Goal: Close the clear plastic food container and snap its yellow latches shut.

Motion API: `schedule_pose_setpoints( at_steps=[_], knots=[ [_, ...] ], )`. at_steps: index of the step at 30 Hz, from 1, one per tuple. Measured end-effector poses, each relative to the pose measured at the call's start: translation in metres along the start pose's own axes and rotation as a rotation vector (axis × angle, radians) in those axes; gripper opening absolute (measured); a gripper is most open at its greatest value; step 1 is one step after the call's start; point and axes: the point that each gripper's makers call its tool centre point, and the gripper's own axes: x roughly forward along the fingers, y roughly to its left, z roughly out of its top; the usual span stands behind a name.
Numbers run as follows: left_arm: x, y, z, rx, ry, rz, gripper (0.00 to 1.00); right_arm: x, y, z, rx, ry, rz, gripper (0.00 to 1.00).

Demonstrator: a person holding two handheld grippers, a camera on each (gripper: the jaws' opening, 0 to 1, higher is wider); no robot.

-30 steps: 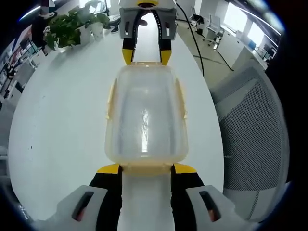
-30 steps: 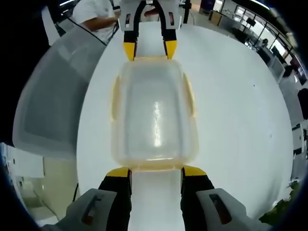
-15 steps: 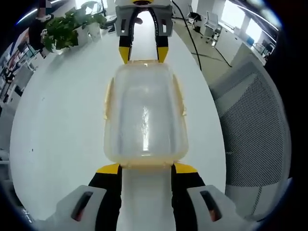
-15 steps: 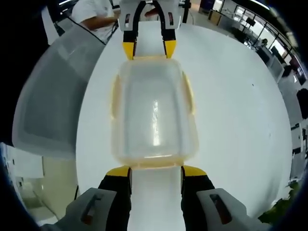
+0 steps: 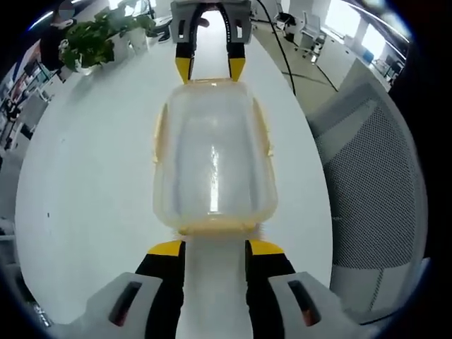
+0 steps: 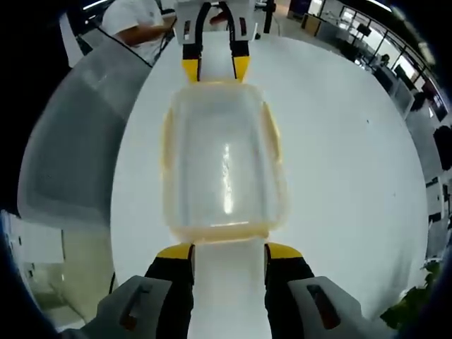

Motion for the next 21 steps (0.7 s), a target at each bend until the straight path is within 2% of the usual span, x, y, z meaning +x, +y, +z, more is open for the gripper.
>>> schedule_pose_setpoints(
  at_steps=[10,15,18,21],
  knots=[
    [-0.001,-0.003,0.003,-0.019,-0.003,-0.009,0.35,-0.005,0.000,0.000,0.032,0.001,-0.012,0.38],
    [-0.005,-0.003,0.003,-0.051,-0.007,-0.006,0.40,-0.009,0.003,0.003,0.120,-0.034,-0.007,0.38],
    [-0.006,-0.005,0.006,-0.107,-0.023,-0.025,0.46,-0.011,0.003,0.003,0.141,-0.037,-0.007,0.38],
    [-0.007,-0.006,0.006,-0.126,-0.023,-0.030,0.49,-0.013,0.004,0.004,0.161,-0.046,-0.008,0.39]
  ],
)
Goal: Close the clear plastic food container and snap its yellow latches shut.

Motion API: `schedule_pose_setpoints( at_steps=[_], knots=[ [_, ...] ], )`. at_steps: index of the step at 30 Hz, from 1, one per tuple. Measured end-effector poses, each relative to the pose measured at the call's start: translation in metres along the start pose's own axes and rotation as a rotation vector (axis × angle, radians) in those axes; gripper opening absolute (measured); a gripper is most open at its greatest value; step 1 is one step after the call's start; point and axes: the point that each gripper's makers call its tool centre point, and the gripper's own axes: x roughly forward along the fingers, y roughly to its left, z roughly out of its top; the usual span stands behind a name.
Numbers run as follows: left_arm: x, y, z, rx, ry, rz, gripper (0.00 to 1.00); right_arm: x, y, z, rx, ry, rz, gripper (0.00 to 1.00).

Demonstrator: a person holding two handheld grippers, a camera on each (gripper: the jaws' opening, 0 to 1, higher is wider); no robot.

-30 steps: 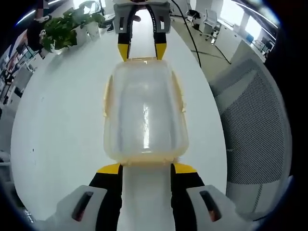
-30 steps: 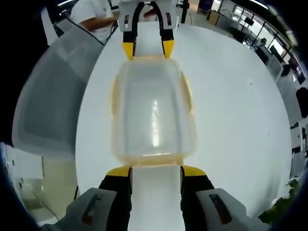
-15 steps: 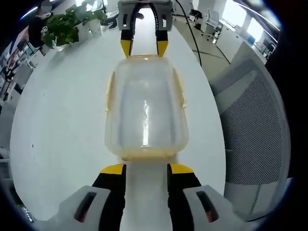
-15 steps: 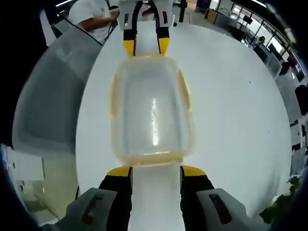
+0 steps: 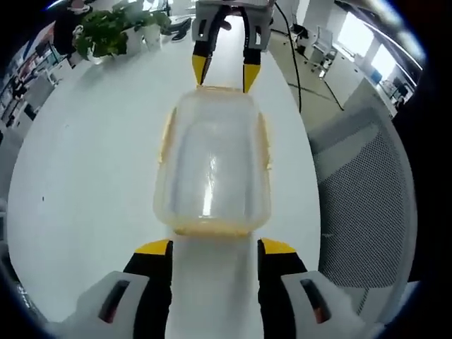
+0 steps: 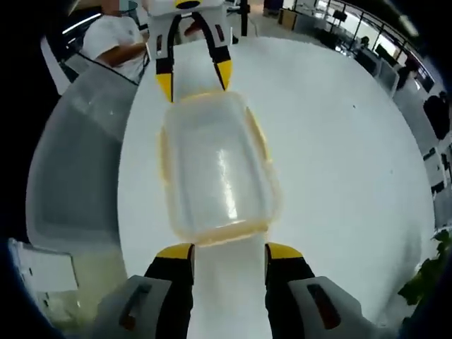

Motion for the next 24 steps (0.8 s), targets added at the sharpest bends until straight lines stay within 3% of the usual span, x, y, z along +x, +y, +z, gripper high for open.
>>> schedule_pose_setpoints(
  at_steps=[4,9,16,24],
  knots=[
    [-0.002,-0.001,0.003,-0.043,-0.014,-0.010,0.52,-0.003,-0.001,0.003,0.060,-0.022,0.008,0.41],
    [-0.002,0.002,-0.003,-0.128,0.010,-0.006,0.53,-0.007,-0.001,-0.001,0.127,-0.012,0.008,0.42],
    [-0.002,0.004,-0.005,-0.242,0.020,0.003,0.52,-0.011,-0.010,0.005,0.212,-0.058,-0.014,0.42],
    [-0.004,0.001,-0.004,-0.418,-0.006,-0.016,0.50,-0.008,-0.010,0.009,0.315,-0.078,-0.016,0.42]
  ],
)
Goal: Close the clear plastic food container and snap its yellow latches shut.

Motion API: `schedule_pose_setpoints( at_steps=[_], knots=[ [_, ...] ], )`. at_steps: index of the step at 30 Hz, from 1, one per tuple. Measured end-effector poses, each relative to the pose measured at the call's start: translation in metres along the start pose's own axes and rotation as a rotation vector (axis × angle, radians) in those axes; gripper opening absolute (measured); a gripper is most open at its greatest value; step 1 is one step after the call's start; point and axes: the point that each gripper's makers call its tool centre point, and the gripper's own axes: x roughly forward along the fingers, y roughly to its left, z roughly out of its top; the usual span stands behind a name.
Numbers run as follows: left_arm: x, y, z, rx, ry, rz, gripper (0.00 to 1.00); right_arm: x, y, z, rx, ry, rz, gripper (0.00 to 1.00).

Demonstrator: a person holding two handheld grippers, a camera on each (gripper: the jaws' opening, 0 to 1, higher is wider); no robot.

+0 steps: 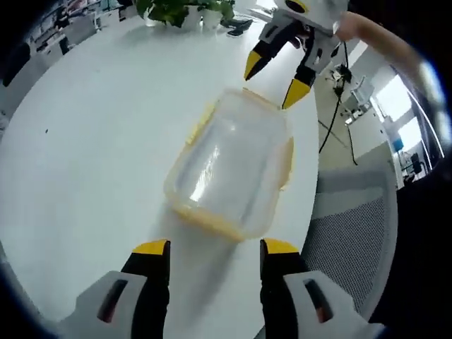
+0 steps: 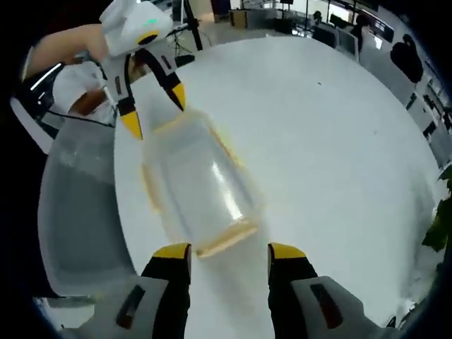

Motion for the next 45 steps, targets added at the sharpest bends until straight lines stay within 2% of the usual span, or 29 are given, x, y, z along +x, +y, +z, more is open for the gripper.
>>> schedule_pose_setpoints(
  at_steps=[6,8,10,12,18,22,28,29,35,39,42,44,45],
  knots=[
    [-0.002,0.000,0.001,-0.085,-0.022,-0.004,0.48,0.000,-0.002,0.003,0.080,-0.015,-0.012,0.42],
    [-0.003,0.001,0.002,-0.105,-0.027,0.008,0.46,0.000,-0.001,0.006,0.152,-0.037,-0.004,0.42],
    [-0.003,-0.001,0.004,-0.172,-0.042,-0.005,0.43,-0.001,-0.001,0.008,0.210,-0.058,0.011,0.38],
    [-0.003,-0.002,0.007,-0.251,-0.068,-0.024,0.43,-0.001,-0.001,0.007,0.282,-0.065,0.009,0.39],
    [-0.002,0.000,0.006,-0.327,-0.078,-0.025,0.41,0.000,-0.005,0.001,0.338,-0.060,-0.003,0.40],
    [-0.003,0.000,0.008,-0.411,-0.106,-0.042,0.39,-0.002,-0.005,0.006,0.405,-0.105,0.011,0.39],
    [-0.001,0.003,0.007,-0.522,-0.118,-0.057,0.39,-0.002,-0.005,0.008,0.487,-0.122,0.032,0.38],
    [-0.001,0.002,0.007,-0.536,-0.118,-0.064,0.39,-0.002,-0.003,0.010,0.533,-0.133,0.048,0.38],
    [-0.006,0.009,0.013,-0.772,-0.185,-0.121,0.37,-0.003,-0.010,0.011,0.559,-0.138,0.028,0.38],
    [-0.005,0.016,0.007,-0.789,-0.172,-0.108,0.37,-0.002,-0.009,0.007,0.626,-0.131,0.052,0.38],
    [-0.004,0.012,0.006,-0.825,-0.170,-0.127,0.38,0.000,-0.008,0.010,0.697,-0.151,0.082,0.39],
    [-0.003,0.008,0.005,-0.847,-0.169,-0.131,0.39,-0.001,-0.010,0.017,0.781,-0.202,0.103,0.38],
    [-0.002,0.006,0.006,-0.847,-0.170,-0.135,0.40,-0.004,-0.009,0.023,0.847,-0.235,0.146,0.37]
  ],
)
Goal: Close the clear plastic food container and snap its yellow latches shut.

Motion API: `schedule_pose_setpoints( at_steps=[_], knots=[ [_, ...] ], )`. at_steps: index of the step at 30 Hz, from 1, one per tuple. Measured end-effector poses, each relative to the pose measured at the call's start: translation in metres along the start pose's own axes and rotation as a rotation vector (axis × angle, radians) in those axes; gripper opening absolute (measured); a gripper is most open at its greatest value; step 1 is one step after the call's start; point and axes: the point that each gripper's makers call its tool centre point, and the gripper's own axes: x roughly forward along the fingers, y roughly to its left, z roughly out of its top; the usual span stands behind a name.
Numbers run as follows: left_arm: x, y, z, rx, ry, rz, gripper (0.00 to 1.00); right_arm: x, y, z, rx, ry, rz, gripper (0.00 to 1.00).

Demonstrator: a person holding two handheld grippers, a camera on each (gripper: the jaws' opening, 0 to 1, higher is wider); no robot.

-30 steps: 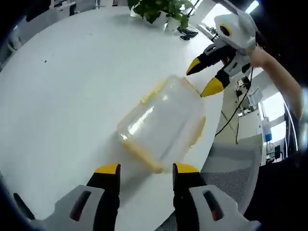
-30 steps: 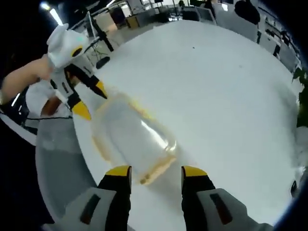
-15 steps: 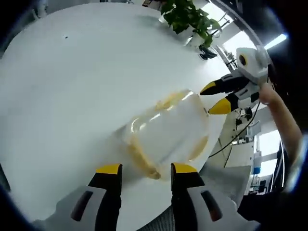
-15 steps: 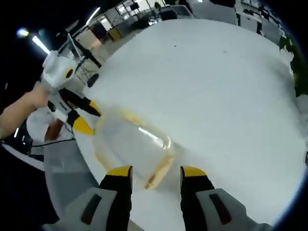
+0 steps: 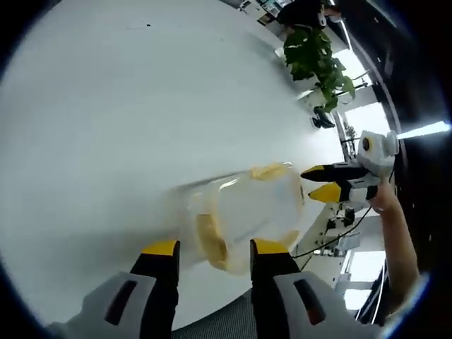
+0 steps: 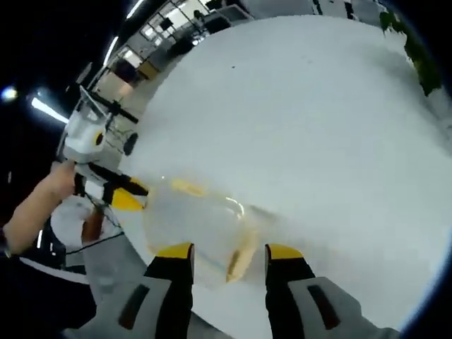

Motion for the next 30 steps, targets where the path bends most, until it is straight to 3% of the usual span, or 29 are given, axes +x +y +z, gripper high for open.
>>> schedule_pose_setpoints(
  at_steps=[2,5,7,10,15,24,30],
  knots=[
    [0.001,-0.005,-0.001,-0.047,-0.002,-0.025,0.40,0.000,-0.002,0.001,0.040,0.000,0.006,0.37],
    [0.001,0.001,-0.002,-0.037,0.003,0.006,0.41,0.000,-0.008,0.000,0.026,0.002,-0.016,0.37],
    [0.001,0.001,-0.003,-0.059,0.000,-0.002,0.41,-0.001,-0.002,0.002,0.098,-0.011,0.027,0.35],
    [0.001,-0.001,-0.001,-0.108,-0.019,-0.029,0.40,-0.002,-0.006,0.002,0.066,-0.012,-0.001,0.34],
    [0.003,-0.003,-0.003,-0.102,-0.017,-0.024,0.40,0.004,-0.009,-0.007,0.028,0.023,-0.026,0.34],
    [0.009,-0.006,-0.002,-0.078,-0.020,-0.023,0.39,0.005,-0.014,-0.016,0.044,0.051,-0.027,0.33],
    [0.015,-0.001,0.000,-0.051,-0.026,0.003,0.36,0.008,-0.012,-0.025,0.036,0.074,-0.030,0.23]
  ],
)
